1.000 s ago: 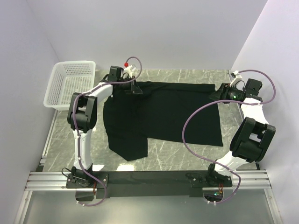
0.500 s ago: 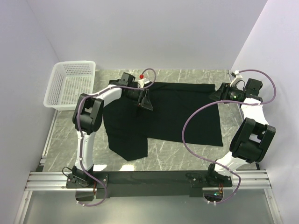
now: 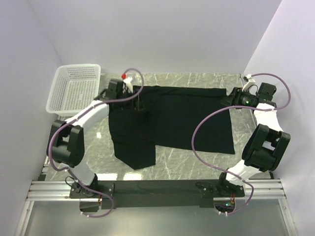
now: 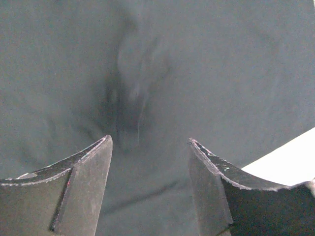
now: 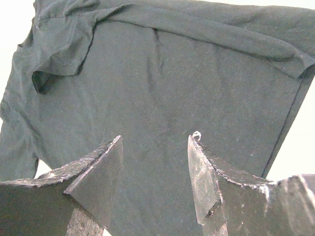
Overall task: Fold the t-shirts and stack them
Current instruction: Fold the tshirt
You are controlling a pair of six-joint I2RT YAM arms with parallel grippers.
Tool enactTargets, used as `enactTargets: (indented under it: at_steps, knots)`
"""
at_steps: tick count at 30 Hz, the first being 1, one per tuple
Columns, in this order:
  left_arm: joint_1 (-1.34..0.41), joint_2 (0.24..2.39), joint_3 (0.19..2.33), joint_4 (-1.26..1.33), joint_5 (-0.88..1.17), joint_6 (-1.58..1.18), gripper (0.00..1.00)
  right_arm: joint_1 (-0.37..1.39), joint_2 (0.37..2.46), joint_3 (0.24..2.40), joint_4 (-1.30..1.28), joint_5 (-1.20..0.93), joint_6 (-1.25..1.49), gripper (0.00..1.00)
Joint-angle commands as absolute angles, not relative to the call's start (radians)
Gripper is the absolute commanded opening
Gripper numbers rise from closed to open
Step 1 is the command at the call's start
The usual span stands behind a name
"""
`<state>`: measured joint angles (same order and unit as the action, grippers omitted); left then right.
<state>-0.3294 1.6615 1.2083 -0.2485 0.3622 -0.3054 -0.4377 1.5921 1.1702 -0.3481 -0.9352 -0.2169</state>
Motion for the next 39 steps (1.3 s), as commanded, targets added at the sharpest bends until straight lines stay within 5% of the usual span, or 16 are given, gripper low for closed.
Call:
enactTargets:
  at_steps: [1, 7, 14, 27, 39]
  knots:
    - [-0.365, 1.603, 1.105, -0.235, 0.214, -0.451, 0.66, -0.426, 1.580, 1.181, -0.333, -0.940, -0.212, 0.62]
    - [-0.360, 1.516, 0.917, -0.075, 0.187, -0.829, 0.55, -0.426, 1.568, 1.154, -0.327, -0.940, -0.210, 0.62]
    - [-0.359, 1.575, 0.884, -0.051, 0.137, -1.058, 0.54, -0.426, 1.563, 1.150, -0.327, -0.945, -0.212, 0.62]
    - [-0.359, 1.749, 1.032, -0.155, 0.104, -1.111, 0.39, -0.426, 1.555, 1.137, -0.318, -0.939, -0.206, 0.62]
    - [-0.359, 1.813, 1.060, -0.193, 0.112, -1.083, 0.37, -0.428, 1.557, 1.144, -0.316, -0.937, -0.198, 0.62]
